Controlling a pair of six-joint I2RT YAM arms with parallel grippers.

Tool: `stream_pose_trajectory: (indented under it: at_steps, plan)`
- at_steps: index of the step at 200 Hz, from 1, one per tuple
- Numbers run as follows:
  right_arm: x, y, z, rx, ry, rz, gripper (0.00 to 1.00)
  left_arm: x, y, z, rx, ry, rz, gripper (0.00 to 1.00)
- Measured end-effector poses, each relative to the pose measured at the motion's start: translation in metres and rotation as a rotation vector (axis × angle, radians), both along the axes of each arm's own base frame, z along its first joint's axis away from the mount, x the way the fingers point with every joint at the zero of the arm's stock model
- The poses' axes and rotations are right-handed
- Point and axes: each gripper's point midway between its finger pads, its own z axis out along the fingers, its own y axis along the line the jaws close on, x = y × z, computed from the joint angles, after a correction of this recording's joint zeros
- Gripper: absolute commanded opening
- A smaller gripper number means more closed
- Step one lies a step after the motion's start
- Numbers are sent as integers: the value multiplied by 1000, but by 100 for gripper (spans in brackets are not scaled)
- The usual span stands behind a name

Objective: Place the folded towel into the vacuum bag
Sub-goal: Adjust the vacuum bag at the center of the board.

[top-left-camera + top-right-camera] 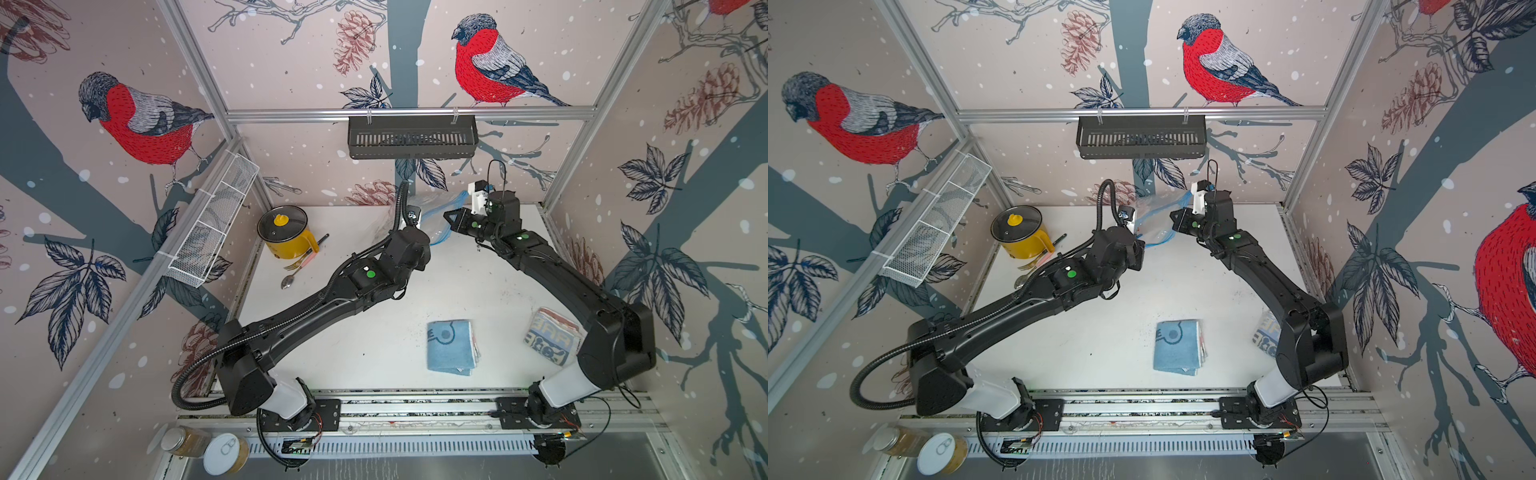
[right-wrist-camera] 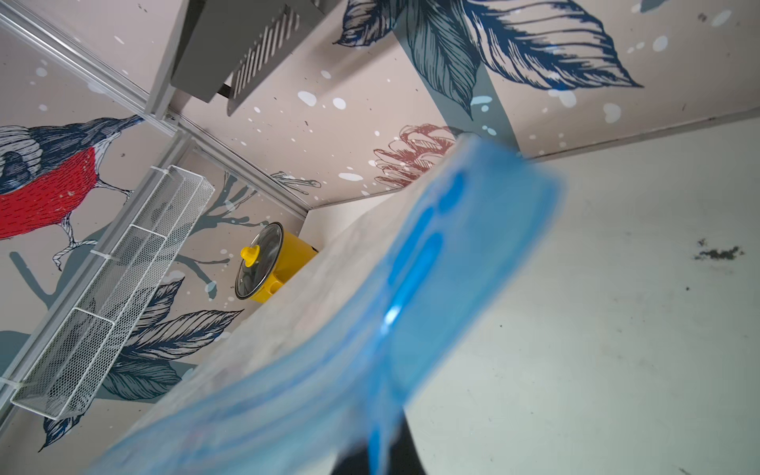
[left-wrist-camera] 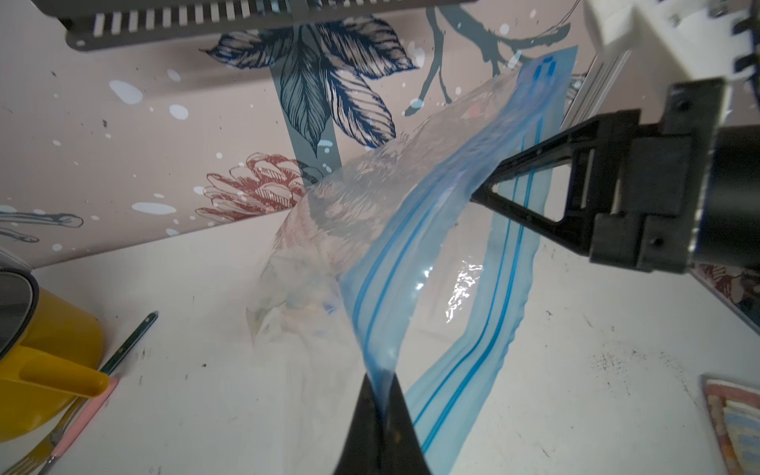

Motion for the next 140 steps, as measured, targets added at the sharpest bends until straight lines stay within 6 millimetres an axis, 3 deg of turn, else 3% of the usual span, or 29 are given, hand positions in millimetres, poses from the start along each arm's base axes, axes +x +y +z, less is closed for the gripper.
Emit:
stream_pose_trajectory:
  at_steps: [22,69,107,140]
  plan:
    - [2,4,15,-3,-27,16,1,1,0,17,1,-41,-7,0]
    - [0,9,35,-1,-79,58,1,0,6,33,26,-88,-10,0]
    - [3,14,46,8,-104,78,1,-3,18,64,27,-172,6,0]
    - [6,17,70,28,-153,86,1,-7,28,85,24,-231,23,0]
